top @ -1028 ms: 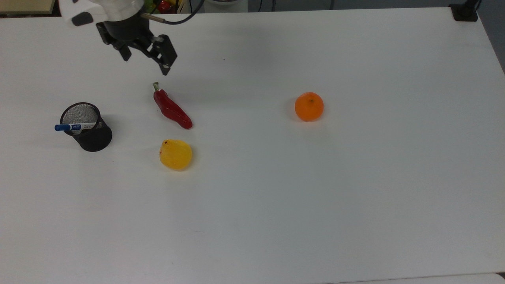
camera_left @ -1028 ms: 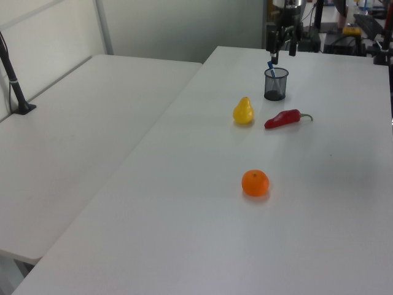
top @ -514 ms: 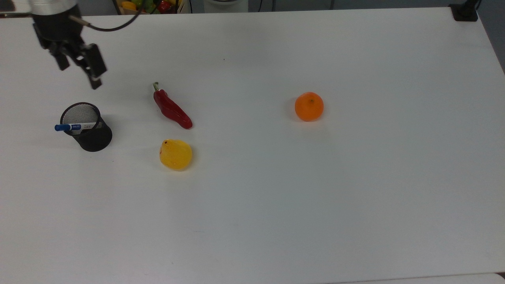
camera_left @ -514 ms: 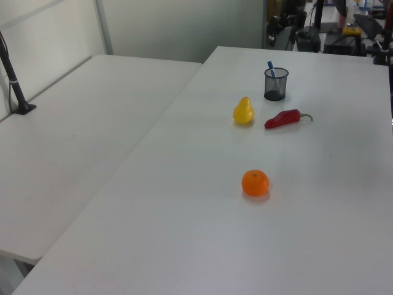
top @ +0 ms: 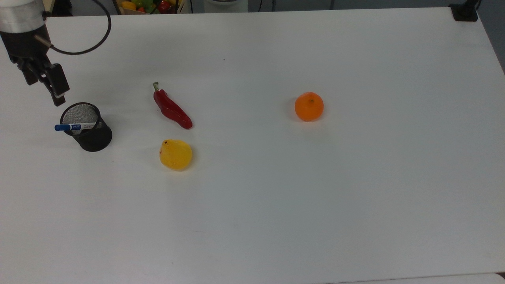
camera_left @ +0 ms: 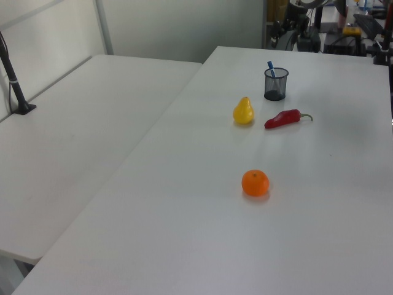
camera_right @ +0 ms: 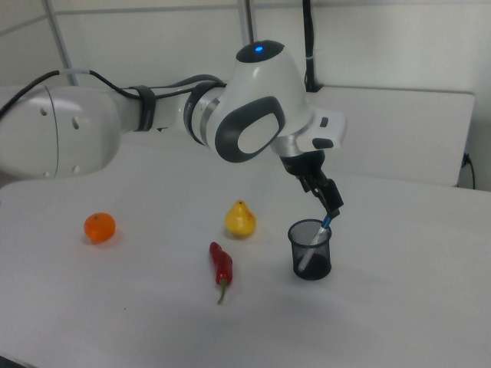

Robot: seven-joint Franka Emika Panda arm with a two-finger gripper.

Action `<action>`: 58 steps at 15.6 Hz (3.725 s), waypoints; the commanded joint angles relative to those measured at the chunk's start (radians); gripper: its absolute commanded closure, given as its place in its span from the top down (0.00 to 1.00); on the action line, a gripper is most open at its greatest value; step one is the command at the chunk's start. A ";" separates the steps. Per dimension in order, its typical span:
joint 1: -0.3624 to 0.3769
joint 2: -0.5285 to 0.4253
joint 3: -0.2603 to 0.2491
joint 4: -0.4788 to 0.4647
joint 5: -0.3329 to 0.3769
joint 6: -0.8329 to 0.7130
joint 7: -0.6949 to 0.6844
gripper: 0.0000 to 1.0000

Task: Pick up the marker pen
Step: 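Lower the gripper and close it on the blue-capped marker, then lift the marker straight up out of the pen cup, then carry the marker over the table between the pepper and orange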

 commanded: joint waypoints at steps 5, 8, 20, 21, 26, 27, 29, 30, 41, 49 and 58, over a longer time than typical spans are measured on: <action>0.007 0.078 0.002 -0.010 -0.009 0.052 -0.021 0.97; 0.010 0.100 0.002 -0.008 -0.008 0.074 -0.007 0.86; 0.008 0.120 0.002 -0.007 0.001 0.209 0.085 0.46; 0.010 0.120 0.002 -0.008 0.001 0.209 0.085 0.40; 0.008 0.118 0.002 -0.008 0.004 0.207 0.085 0.17; 0.010 0.118 0.002 -0.007 0.004 0.207 0.085 0.15; 0.010 0.117 0.002 -0.007 0.004 0.207 0.085 0.11; 0.010 0.114 0.002 -0.007 0.004 0.207 0.085 0.09; 0.015 -0.020 0.002 0.063 -0.038 0.200 0.075 0.09; 0.041 -0.083 0.028 0.059 0.005 -0.055 0.075 0.09; 0.205 -0.066 0.033 0.052 0.031 -0.279 0.068 0.09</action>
